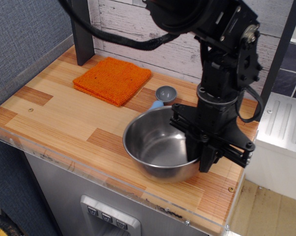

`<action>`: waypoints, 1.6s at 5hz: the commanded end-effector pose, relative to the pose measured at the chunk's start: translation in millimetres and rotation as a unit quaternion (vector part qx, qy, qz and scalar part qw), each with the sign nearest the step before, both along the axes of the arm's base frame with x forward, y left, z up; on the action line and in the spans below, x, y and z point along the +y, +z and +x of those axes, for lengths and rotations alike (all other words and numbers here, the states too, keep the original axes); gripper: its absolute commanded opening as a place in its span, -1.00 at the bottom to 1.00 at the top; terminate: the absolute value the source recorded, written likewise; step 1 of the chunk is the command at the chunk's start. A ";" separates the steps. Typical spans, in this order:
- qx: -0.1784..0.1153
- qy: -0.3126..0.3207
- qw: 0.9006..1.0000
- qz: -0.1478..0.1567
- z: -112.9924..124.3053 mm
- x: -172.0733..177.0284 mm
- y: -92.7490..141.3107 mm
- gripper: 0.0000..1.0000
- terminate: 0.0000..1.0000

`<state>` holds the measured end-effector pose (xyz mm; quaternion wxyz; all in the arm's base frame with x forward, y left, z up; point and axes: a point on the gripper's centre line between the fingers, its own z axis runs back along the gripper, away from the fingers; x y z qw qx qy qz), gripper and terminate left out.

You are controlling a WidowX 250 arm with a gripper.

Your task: Move the bowl below the strawberry and spoon

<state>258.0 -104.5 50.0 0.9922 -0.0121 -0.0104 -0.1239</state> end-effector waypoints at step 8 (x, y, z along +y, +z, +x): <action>-0.071 0.077 0.994 -0.029 31.0 113.0 77.0 1.00 1.00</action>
